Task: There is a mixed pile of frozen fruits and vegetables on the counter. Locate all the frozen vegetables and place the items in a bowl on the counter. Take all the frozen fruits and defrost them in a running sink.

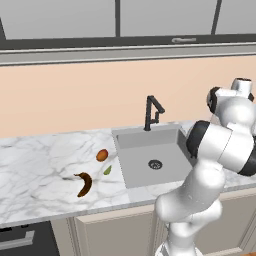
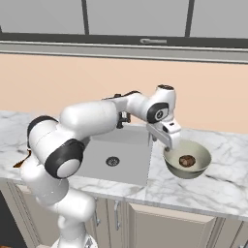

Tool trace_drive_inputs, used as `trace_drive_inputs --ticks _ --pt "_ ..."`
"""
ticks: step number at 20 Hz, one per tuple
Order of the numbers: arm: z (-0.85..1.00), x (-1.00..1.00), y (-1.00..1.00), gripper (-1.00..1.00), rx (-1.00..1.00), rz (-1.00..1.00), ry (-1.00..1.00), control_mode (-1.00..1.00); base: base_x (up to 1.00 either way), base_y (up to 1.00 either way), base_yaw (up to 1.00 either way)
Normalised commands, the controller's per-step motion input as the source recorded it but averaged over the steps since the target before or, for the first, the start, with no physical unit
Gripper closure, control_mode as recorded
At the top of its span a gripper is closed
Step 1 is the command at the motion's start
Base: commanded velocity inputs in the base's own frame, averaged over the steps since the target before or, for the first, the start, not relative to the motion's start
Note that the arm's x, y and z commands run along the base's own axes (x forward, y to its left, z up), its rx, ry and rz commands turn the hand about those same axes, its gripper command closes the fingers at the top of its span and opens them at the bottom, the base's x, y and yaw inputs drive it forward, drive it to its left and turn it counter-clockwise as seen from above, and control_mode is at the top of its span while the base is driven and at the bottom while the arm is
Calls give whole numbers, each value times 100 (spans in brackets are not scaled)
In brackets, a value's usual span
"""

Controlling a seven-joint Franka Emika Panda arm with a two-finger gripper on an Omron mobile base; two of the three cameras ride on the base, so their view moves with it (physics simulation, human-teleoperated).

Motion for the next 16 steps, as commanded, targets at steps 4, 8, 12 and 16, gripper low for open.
trace_drive_inputs --ticks 4,8,12,16 --pt "1 -17 46 -100 0 9 0 -100 0 0 0" --pt "-4 -17 46 -100 -2 10 1 -100 0 0 0" --pt "0 -15 47 -100 0 10 1 -100 0 0 0" --pt "0 -17 45 -100 0 10 0 -100 0 0 0"
